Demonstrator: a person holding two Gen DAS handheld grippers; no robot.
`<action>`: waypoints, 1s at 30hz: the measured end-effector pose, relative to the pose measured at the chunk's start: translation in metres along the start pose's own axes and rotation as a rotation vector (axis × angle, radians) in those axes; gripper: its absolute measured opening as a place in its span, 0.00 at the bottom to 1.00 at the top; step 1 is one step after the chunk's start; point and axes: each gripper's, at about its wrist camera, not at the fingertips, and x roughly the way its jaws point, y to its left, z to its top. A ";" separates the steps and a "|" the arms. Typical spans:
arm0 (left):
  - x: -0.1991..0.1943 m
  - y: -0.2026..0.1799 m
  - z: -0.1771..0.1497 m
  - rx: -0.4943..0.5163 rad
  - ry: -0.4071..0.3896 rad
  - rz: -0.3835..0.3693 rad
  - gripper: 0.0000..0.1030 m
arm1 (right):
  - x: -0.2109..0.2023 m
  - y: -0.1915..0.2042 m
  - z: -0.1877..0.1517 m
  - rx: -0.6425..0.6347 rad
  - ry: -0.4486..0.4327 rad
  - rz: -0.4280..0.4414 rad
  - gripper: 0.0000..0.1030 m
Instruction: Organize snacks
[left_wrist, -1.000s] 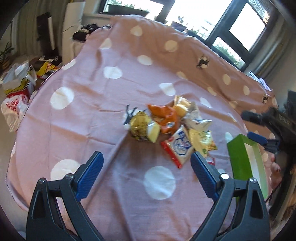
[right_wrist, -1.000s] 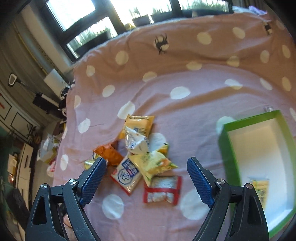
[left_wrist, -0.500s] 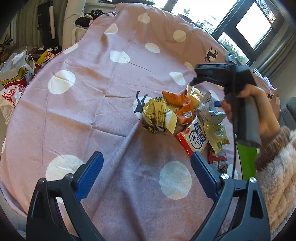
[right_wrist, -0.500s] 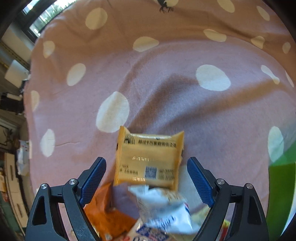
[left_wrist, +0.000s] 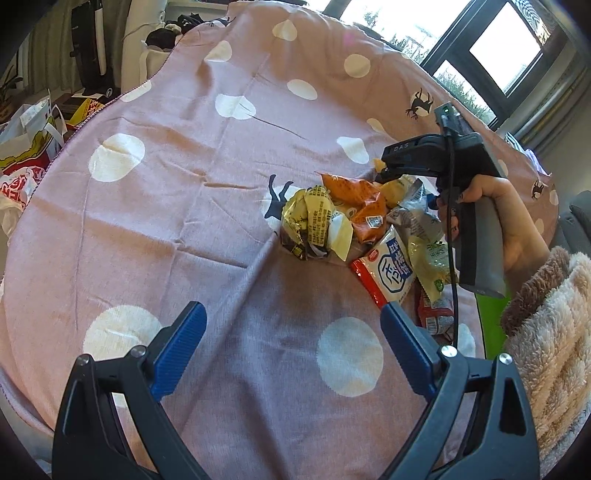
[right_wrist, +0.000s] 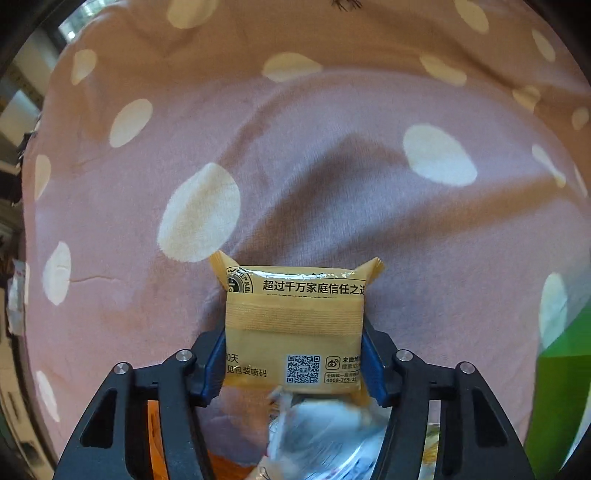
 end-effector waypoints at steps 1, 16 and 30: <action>-0.002 -0.001 -0.001 -0.001 -0.002 -0.004 0.93 | -0.006 0.000 -0.002 0.000 -0.011 0.005 0.59; -0.028 -0.027 -0.017 0.044 -0.024 -0.017 0.92 | -0.168 -0.035 -0.112 -0.179 -0.222 0.296 0.60; -0.021 -0.044 -0.042 0.114 0.030 -0.009 0.91 | -0.087 -0.078 -0.222 -0.088 0.036 0.254 0.71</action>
